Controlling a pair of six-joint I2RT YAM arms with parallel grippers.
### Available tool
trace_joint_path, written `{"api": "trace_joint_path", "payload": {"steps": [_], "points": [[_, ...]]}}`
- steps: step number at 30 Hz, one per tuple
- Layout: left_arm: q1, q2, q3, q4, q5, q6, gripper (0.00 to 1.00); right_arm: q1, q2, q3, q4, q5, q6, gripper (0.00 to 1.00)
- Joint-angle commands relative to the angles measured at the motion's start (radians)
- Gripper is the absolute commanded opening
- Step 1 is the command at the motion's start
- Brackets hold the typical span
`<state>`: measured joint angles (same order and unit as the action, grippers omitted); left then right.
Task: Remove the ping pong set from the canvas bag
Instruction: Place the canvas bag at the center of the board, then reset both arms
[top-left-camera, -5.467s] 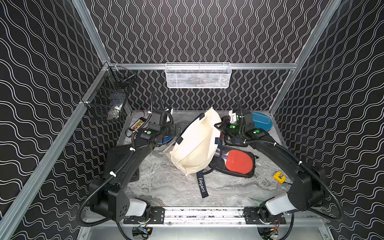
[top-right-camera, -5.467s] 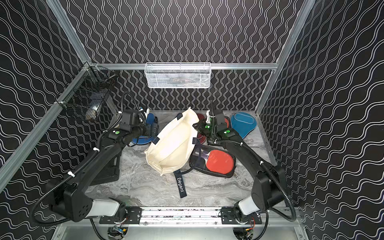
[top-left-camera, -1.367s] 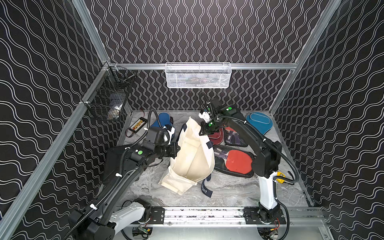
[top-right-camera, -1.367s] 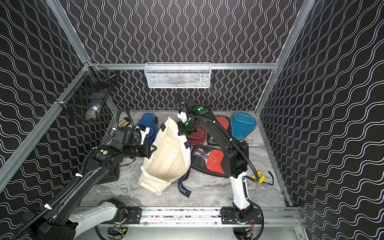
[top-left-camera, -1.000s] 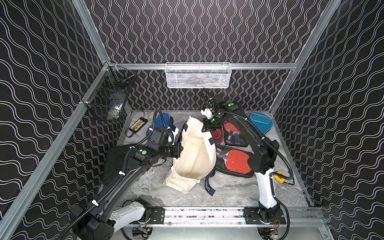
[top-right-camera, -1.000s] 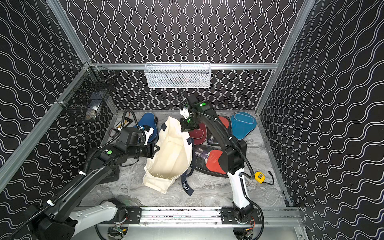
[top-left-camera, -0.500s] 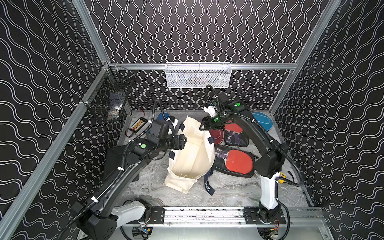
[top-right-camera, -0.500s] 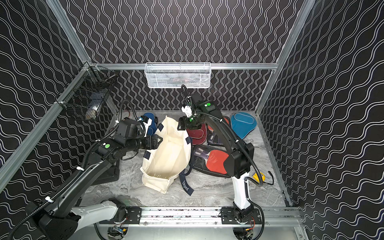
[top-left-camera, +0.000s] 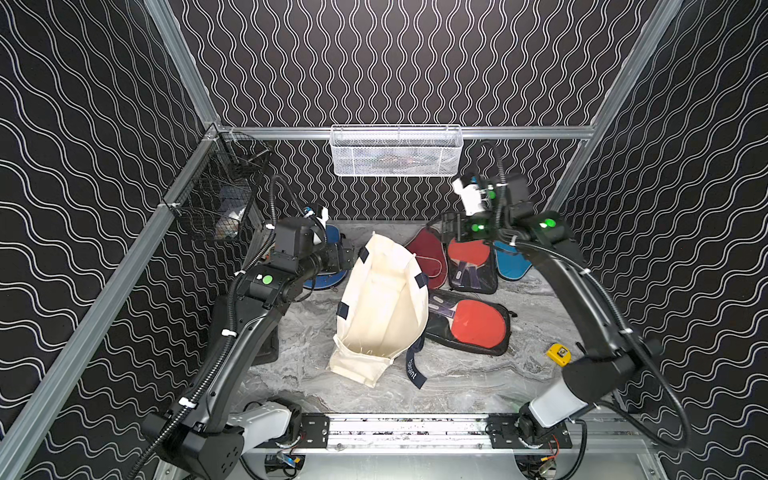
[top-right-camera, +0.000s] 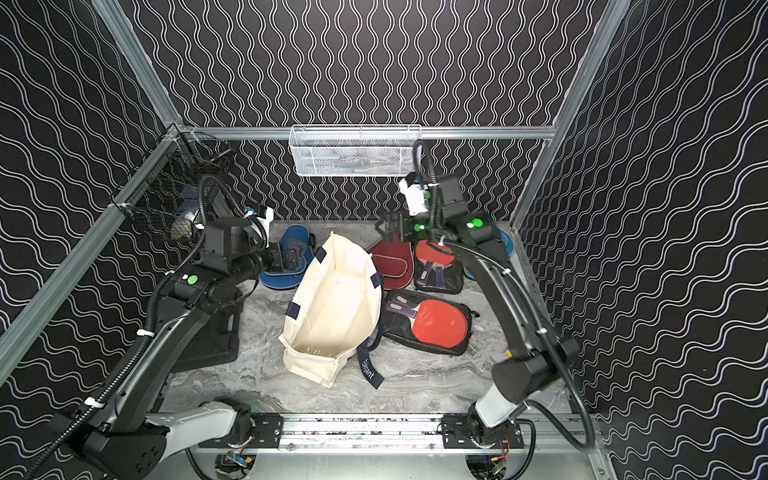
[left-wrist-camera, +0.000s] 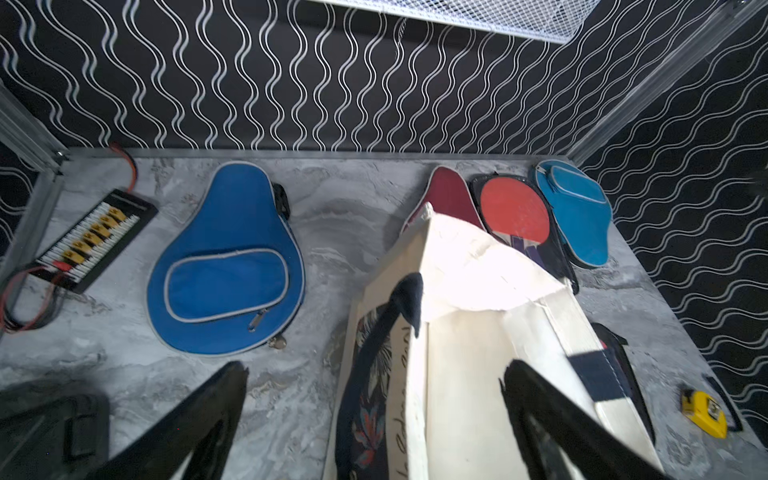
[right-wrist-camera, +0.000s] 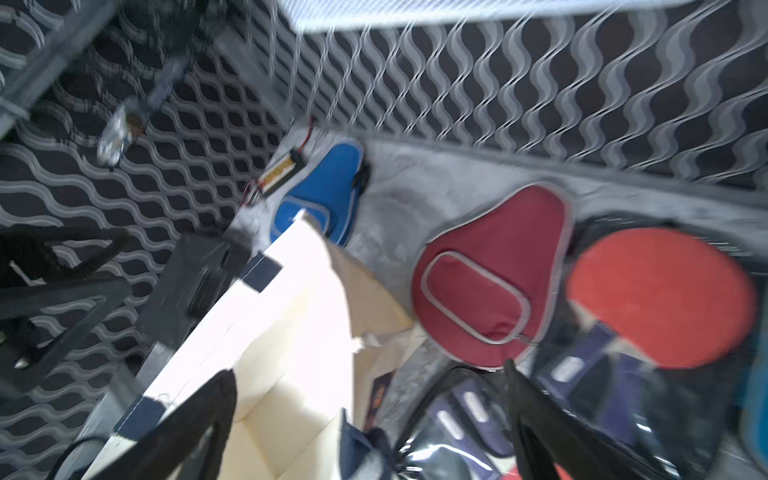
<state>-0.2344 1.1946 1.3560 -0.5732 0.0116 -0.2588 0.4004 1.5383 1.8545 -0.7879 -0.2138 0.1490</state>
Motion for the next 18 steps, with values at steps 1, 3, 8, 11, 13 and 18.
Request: {"api": "trace_joint_path", "payload": {"steps": [1,3,8,11,13,18], "points": [[0.041,0.018,-0.031,0.114,-0.049,0.045,0.99,-0.052,-0.117,-0.126,0.176,0.087,-0.020,0.98],[0.078,0.053,-0.054,0.148,-0.052,0.044,0.99,-0.092,-0.196,-0.230,0.229,0.145,-0.054,0.99],[0.116,0.116,-0.187,0.334,-0.119,-0.002,0.99,-0.202,-0.297,-0.428,0.322,0.262,-0.089,0.99],[0.120,0.192,-0.240,0.401,-0.150,-0.008,0.99,-0.254,-0.316,-0.528,0.381,0.286,-0.088,0.98],[0.121,0.255,-0.263,0.427,-0.142,0.003,0.99,-0.285,-0.319,-0.586,0.418,0.288,-0.081,0.98],[0.135,0.354,-0.327,0.526,-0.127,-0.025,0.99,-0.381,-0.308,-0.748,0.548,0.203,-0.019,0.98]]}}
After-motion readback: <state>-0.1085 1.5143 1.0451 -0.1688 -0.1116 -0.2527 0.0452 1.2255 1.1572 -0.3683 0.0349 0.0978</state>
